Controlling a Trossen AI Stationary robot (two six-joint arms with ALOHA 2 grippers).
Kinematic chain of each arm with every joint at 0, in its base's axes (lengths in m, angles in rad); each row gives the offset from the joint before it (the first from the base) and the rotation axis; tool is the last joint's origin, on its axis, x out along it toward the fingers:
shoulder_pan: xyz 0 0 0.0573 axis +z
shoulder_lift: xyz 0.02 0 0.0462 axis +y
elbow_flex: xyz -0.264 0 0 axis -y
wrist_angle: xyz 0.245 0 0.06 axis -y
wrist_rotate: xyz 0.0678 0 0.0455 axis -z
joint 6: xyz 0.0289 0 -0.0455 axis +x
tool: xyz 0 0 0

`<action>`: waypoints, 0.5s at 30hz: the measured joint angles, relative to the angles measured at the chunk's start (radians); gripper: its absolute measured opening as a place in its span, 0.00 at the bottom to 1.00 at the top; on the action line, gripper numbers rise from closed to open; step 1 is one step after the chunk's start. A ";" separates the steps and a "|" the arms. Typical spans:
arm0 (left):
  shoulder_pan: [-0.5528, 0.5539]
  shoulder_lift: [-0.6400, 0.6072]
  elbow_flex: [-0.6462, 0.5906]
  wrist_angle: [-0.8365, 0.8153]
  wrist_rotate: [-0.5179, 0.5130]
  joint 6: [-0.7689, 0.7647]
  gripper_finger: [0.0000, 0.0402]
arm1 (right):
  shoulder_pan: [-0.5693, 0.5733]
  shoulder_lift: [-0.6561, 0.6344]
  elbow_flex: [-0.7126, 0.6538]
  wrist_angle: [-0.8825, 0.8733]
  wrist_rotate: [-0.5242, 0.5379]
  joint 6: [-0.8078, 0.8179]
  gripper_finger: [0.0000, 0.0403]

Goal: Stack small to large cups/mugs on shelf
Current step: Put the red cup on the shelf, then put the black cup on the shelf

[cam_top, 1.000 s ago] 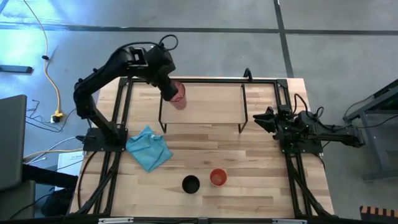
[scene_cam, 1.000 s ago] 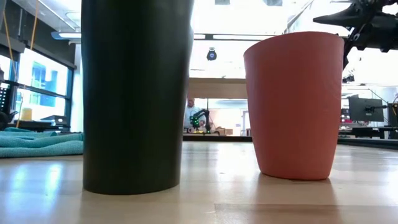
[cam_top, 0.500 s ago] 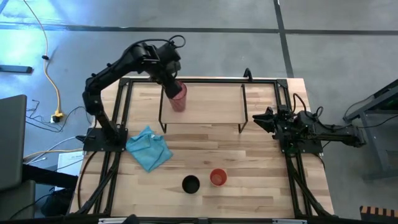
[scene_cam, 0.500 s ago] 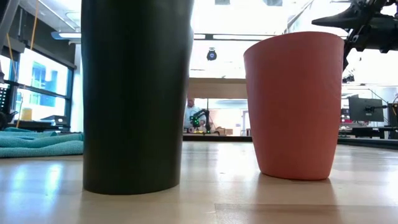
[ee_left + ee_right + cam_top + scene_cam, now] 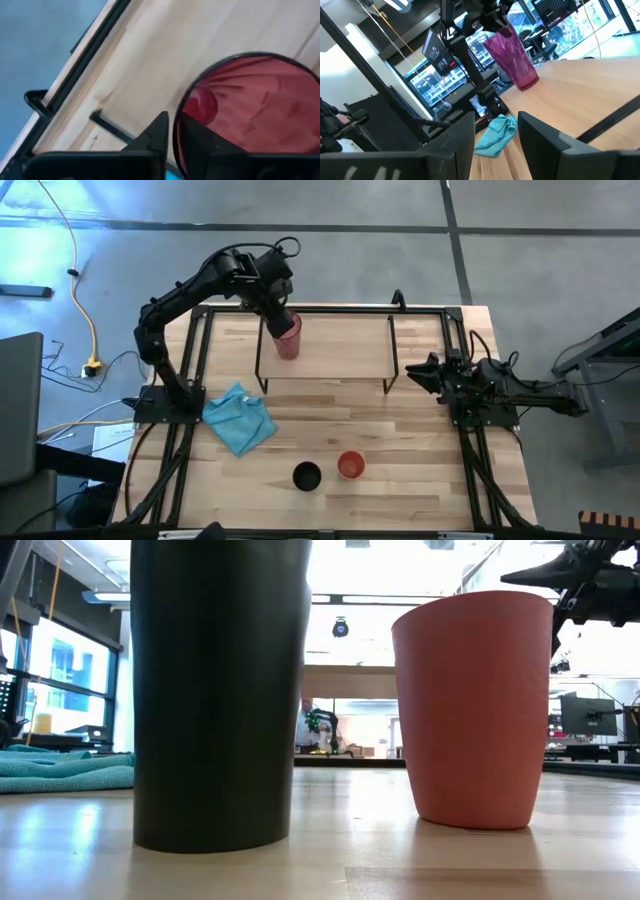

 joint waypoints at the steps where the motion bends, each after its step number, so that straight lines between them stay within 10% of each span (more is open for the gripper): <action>1: 0.000 0.001 0.000 0.011 0.000 0.000 0.13 | 0.000 0.000 0.000 -0.004 0.000 0.000 0.35; 15: -0.002 -0.002 0.131 -0.009 0.011 0.007 0.34 | 0.000 0.000 0.000 -0.025 0.000 0.000 0.35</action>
